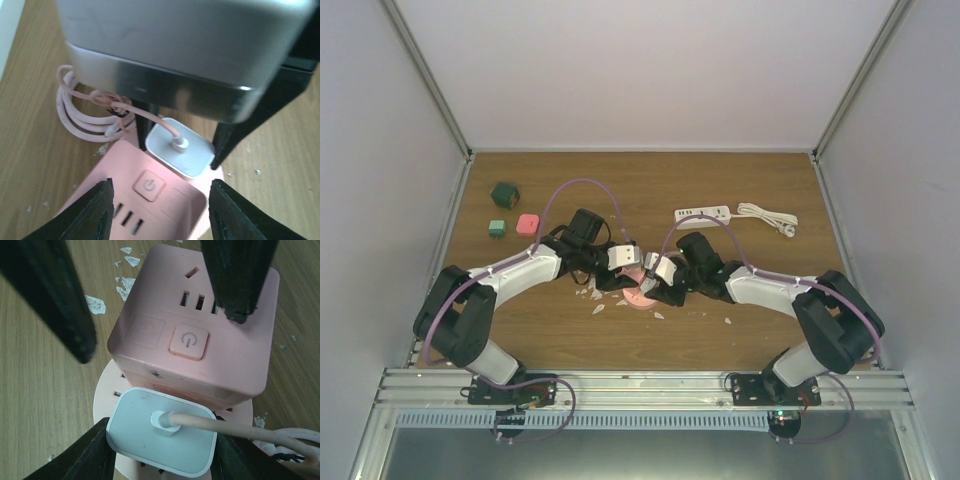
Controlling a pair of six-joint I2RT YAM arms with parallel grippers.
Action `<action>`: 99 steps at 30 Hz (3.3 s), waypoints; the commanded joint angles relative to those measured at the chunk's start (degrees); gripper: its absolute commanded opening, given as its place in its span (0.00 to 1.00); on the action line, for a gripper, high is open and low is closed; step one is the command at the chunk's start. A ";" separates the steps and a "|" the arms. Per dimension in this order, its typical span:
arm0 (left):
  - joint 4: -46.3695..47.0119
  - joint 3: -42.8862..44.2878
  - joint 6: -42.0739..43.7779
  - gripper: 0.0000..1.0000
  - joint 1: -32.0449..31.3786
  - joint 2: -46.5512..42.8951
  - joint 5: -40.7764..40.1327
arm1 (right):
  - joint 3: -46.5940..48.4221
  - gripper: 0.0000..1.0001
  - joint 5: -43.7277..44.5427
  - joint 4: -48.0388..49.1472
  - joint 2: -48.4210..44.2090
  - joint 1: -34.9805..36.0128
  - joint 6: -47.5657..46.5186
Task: Pull the plug off the socket
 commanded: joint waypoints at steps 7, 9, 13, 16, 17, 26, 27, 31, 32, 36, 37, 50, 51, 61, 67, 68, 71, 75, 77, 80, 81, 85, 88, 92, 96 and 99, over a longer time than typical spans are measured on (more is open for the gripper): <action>3.40 0.27 3.86 0.39 -0.61 1.85 -3.32 | 1.00 0.34 0.73 1.80 -0.34 0.13 -0.16; 3.72 -1.06 4.18 0.36 -0.77 0.83 -3.95 | 0.91 0.32 0.83 2.92 -0.92 0.06 0.01; 3.84 -3.05 4.43 0.32 -1.49 -0.26 -5.54 | -0.28 0.32 -0.54 5.77 -3.19 -0.14 0.85; 3.71 -3.93 4.78 0.32 -2.53 -0.40 -7.31 | -0.91 0.31 -1.35 7.67 -4.56 -0.14 1.48; 3.64 -4.22 4.89 0.32 -2.91 -0.40 -7.85 | -1.19 0.30 -1.42 8.39 -4.91 -0.18 1.74; 3.45 -4.97 4.55 0.31 -3.82 0.28 -9.26 | -3.23 0.28 -5.22 11.15 -8.05 -1.50 3.18; 3.45 -5.01 4.62 0.31 -3.90 0.30 -9.48 | -3.08 0.27 -5.40 10.94 -7.86 -1.66 3.22; 3.28 -5.26 5.00 0.30 -4.98 0.30 -11.18 | -2.28 0.26 -5.93 10.10 -6.69 -1.81 3.15; 3.25 -5.35 5.11 0.30 -5.34 0.23 -11.49 | -1.97 0.26 -6.21 9.85 -6.32 -1.77 3.21; 2.90 -5.07 5.20 0.30 -6.54 0.79 -12.43 | -0.42 0.25 -6.21 8.66 -4.29 -1.81 3.55; 2.85 -5.12 5.24 0.30 -6.87 0.99 -12.70 | -0.14 0.25 -6.17 8.43 -3.90 -1.73 3.66; 2.81 -5.04 5.60 0.29 -7.96 2.96 -13.45 | -0.12 0.25 -10.69 8.86 -5.01 -5.54 7.21; 2.83 -4.96 5.60 0.29 -7.91 3.14 -13.56 | -0.06 0.25 -11.01 8.73 -4.66 -5.94 7.41; 2.16 -4.11 5.56 0.29 -8.17 4.40 -13.28 | 0.87 0.24 -9.67 6.28 -1.48 -5.08 4.04; 2.04 -4.18 5.64 0.28 -8.17 4.82 -12.96 | 2.42 0.23 -12.24 7.11 -3.32 -5.63 8.34; 2.08 -4.15 5.61 0.28 -8.17 4.92 -13.01 | 2.69 0.23 -13.92 7.23 -2.83 -5.85 9.65; 1.91 -3.92 5.51 0.28 -8.25 5.19 -13.08 | 2.87 0.22 -15.56 7.25 -1.08 -6.14 11.93; 1.85 -3.98 5.47 0.28 -8.26 5.11 -13.12 | 1.58 0.22 -14.75 8.21 -0.94 -7.16 11.88; 1.78 -4.00 5.52 0.28 -8.26 5.07 -13.13 | 0.51 0.22 -13.06 8.74 -2.02 -7.17 9.86; 1.63 -4.06 5.56 0.28 -8.26 5.04 -12.97 | -0.82 0.22 -10.76 9.73 -4.30 -7.21 7.87; 1.57 -4.05 5.58 0.28 -8.26 5.11 -12.90 | -1.21 0.22 -10.64 10.30 -5.27 -7.39 7.69; 1.32 -3.98 5.52 0.28 -8.26 5.13 -12.72 | -2.24 0.22 -12.55 11.67 -7.64 -7.58 8.12; 1.17 -3.89 5.34 0.28 -8.26 5.13 -12.49 | -2.83 0.22 -14.13 12.43 -7.76 -8.01 8.84; 0.98 -3.74 5.21 0.28 -8.26 5.03 -12.39 | -2.34 0.22 -15.77 12.13 -5.53 -9.35 10.55; 0.79 -3.42 5.16 0.28 -8.26 5.04 -12.18 | -0.99 0.20 -11.74 10.03 -2.87 -9.22 9.54; 0.42 -2.86 4.70 0.28 -8.19 4.84 -11.20 | -0.56 0.20 -12.48 9.54 -1.94 -9.28 9.75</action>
